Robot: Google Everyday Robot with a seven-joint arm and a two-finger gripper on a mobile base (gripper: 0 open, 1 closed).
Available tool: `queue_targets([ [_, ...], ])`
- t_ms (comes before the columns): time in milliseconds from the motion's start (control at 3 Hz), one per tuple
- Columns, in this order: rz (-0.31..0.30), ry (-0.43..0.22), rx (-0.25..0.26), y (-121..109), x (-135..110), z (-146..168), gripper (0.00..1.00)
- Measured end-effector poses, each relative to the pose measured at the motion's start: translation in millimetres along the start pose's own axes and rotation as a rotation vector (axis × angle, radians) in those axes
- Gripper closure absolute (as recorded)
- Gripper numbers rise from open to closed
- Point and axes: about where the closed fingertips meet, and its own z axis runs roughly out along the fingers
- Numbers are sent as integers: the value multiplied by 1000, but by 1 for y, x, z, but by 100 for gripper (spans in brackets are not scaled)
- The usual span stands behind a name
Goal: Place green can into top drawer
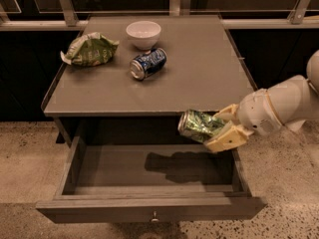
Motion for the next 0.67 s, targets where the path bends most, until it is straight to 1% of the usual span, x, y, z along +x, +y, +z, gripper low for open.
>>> queue_targets([
  [333,74,-30,11,20,27,14,100],
  [667,143,-30,12,22,65,41,100],
])
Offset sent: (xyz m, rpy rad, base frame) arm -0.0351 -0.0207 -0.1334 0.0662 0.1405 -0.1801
